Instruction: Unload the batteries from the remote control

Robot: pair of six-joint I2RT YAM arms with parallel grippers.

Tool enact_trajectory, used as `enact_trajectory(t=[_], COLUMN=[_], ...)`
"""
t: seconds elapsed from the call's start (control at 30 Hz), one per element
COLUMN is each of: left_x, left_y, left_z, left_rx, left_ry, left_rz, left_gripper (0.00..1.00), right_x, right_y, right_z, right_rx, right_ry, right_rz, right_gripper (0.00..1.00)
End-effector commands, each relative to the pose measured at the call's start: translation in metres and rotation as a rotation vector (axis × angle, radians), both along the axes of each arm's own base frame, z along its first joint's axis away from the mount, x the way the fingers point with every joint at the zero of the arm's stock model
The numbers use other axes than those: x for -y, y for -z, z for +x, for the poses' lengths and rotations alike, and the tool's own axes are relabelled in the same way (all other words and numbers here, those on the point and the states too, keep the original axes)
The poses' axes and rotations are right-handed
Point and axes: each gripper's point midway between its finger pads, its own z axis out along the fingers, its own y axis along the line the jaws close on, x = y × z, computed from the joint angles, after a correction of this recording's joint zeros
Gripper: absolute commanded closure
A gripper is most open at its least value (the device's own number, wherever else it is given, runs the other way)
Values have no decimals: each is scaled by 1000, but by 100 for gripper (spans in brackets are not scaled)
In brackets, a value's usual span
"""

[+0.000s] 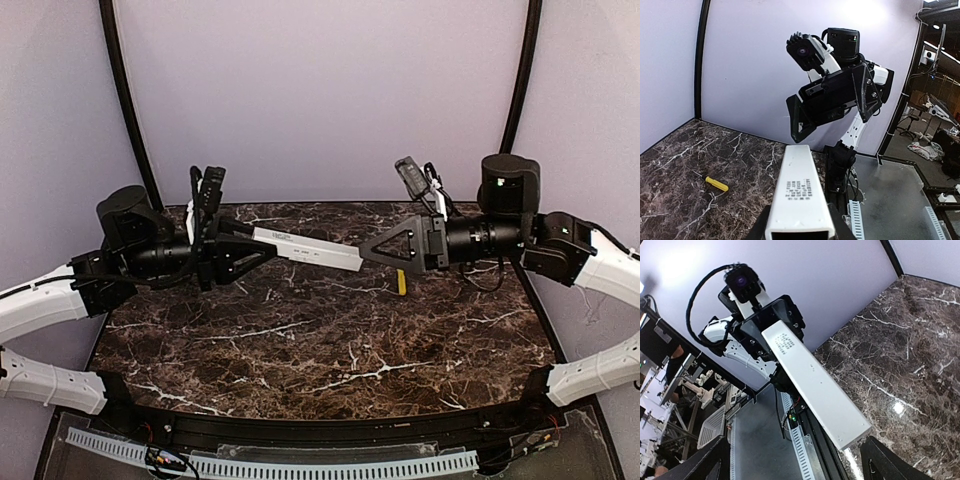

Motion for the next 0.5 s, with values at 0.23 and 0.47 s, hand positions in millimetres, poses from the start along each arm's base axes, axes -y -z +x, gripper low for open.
enact_trajectory(t=[0.23, 0.47], left_x=[3, 1], left_y=[-15, -20], left_z=[-8, -16], left_rx=[285, 380], left_ry=[46, 74], left_rz=[-19, -60], left_gripper=[100, 100], right_x=[10, -1], right_y=[13, 13], right_z=[23, 25], right_rx=[-329, -428], right_ry=[208, 201], right_rz=[-45, -16], right_gripper=[9, 11])
